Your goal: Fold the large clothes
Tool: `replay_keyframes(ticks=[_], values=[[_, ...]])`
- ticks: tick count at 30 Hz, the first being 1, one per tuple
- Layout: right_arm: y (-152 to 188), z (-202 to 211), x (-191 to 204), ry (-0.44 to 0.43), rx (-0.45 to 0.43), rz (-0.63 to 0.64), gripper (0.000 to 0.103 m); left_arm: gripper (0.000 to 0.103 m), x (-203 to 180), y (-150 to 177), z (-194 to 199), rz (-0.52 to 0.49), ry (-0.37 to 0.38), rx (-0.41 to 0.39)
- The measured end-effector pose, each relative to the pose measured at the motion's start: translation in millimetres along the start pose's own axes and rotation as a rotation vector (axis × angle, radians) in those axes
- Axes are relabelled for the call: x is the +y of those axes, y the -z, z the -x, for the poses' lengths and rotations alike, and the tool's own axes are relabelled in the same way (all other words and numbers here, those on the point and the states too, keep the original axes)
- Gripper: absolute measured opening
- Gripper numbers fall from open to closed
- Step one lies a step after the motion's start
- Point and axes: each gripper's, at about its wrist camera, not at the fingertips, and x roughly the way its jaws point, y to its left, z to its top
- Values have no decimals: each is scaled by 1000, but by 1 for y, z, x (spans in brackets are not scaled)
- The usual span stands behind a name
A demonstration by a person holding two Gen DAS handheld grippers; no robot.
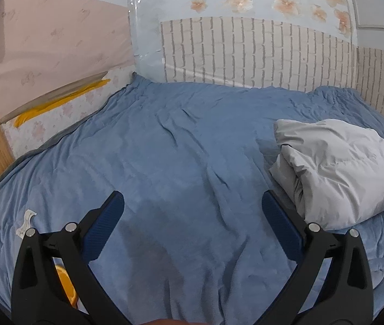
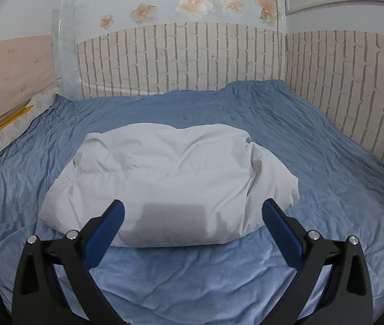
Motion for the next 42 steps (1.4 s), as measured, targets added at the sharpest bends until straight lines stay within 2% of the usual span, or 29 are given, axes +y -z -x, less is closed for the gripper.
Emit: replay_keyframes(ticks=[16, 42], values=[[0, 12, -2, 17, 1, -34, 101, 100, 8, 7, 5, 9, -15, 20], [3, 36, 2, 13, -37, -38, 101, 100, 7, 7, 35, -22, -8, -24]])
